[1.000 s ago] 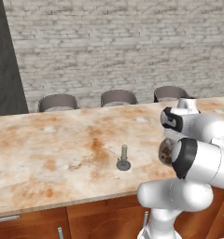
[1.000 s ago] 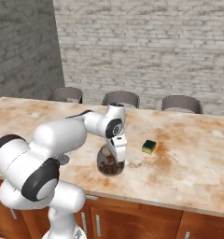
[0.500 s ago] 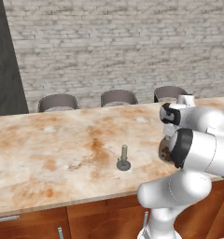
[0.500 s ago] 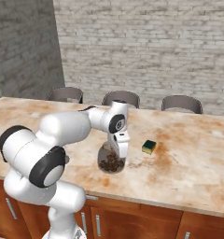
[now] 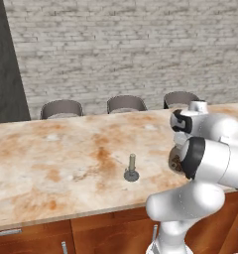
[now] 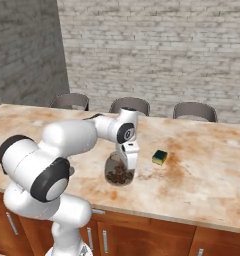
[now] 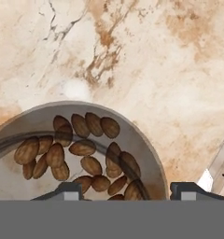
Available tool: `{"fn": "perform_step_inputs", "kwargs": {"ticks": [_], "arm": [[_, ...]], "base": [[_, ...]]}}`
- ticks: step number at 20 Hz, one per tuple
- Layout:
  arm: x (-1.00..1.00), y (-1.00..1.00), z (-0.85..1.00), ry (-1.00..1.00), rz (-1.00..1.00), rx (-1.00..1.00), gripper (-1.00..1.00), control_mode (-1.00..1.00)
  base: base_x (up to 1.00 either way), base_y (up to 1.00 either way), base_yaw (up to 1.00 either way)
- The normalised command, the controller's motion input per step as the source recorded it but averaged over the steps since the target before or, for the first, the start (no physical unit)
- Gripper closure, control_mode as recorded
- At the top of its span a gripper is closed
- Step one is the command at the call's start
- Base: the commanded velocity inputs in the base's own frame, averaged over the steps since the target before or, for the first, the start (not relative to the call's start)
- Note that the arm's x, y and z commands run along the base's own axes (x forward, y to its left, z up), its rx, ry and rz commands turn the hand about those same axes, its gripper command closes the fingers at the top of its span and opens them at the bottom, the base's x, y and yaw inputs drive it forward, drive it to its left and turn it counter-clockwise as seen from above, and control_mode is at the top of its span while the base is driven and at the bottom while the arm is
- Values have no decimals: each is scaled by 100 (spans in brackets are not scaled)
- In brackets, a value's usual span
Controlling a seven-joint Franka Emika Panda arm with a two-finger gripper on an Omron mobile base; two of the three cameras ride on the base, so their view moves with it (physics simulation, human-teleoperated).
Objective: Pick the jar and candle from the dining table and place them in the open cabinet. Close the cabinet after placing the objects.
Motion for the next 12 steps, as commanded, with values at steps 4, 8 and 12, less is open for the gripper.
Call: {"fn": "perform_step_inputs", "kwargs": {"ticks": [4,8,12], "arm": [[-8,1,-17,6,-14,-6,100,-100],[-16,5,-8,0,0,3,100,-100],[-20,6,14,-2,0,2,100,-100]], "base": [[0,0,0],[0,0,0],[0,0,0]]}}
